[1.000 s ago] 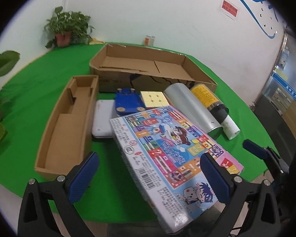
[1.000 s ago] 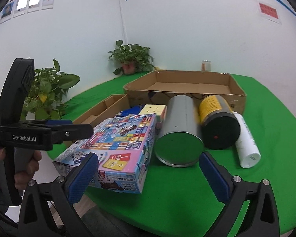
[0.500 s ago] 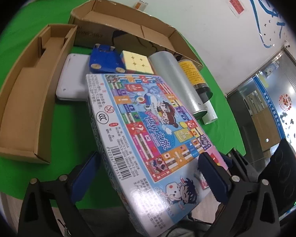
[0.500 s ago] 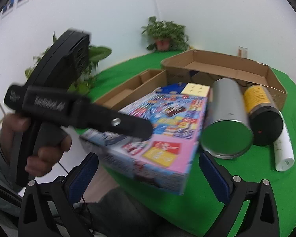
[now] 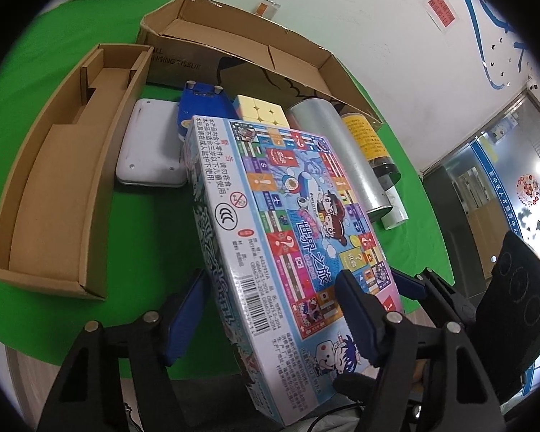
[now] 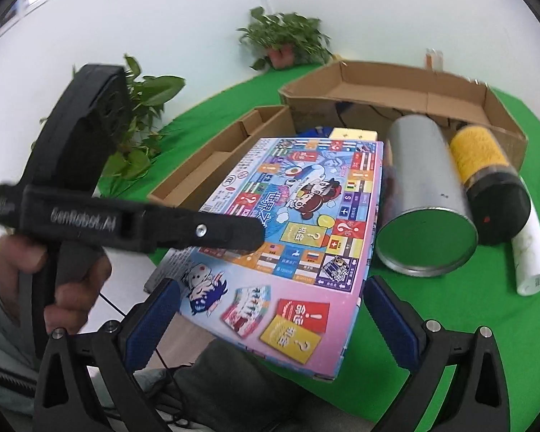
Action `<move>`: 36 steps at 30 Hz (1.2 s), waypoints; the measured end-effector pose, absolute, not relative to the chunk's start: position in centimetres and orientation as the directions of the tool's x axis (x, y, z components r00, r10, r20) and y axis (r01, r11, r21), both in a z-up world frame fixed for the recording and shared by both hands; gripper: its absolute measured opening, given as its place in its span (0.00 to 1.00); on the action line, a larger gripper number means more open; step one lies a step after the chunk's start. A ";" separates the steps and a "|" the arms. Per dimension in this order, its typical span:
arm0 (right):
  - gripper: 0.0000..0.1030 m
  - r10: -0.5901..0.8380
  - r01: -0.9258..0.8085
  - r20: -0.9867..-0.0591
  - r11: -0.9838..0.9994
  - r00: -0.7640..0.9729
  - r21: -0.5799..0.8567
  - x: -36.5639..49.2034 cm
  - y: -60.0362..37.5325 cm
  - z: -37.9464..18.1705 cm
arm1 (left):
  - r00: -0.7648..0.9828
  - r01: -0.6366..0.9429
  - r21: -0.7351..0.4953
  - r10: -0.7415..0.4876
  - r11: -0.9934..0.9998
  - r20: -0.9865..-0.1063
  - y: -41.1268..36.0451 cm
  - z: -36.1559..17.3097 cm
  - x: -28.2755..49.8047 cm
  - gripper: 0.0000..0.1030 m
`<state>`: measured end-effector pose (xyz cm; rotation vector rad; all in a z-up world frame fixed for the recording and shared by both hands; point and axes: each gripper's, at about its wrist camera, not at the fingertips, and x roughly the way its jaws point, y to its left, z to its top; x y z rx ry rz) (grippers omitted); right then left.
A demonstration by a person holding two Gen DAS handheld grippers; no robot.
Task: Organize rigid objects
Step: 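Lift the board-game box with the left gripper and carry it over the large box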
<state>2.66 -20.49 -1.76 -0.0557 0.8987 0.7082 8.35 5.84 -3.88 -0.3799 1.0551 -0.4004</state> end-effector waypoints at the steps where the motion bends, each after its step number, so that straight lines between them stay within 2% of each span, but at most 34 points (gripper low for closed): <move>1: 1.00 0.537 -0.581 -0.736 0.778 0.413 0.241 2.8 -20.5 -1.8 | 0.437 0.137 -0.485 -0.492 0.864 -0.753 5.9 -3.9 8.4 0.68; 10: 1.00 0.526 -0.519 -0.748 0.806 0.405 0.285 4.7 -20.1 -2.5 | 0.490 0.182 -0.438 -0.467 0.880 -0.736 5.5 -3.3 7.6 0.67; 12: 1.00 0.523 -0.509 -0.746 0.811 0.412 0.287 5.0 -20.0 -2.5 | 0.505 0.195 -0.436 -0.471 0.879 -0.723 5.5 -3.1 7.4 0.64; 31: 0.93 0.440 -0.467 -0.665 0.871 0.604 0.152 5.1 -19.8 1.1 | 0.682 0.257 -0.306 -0.396 0.917 -0.614 4.0 1.4 8.5 0.63; 36: 0.90 0.410 -0.431 -0.632 0.893 0.658 0.130 6.4 -19.8 2.8 | 0.705 0.279 -0.302 -0.408 0.912 -0.580 3.7 2.3 9.6 0.63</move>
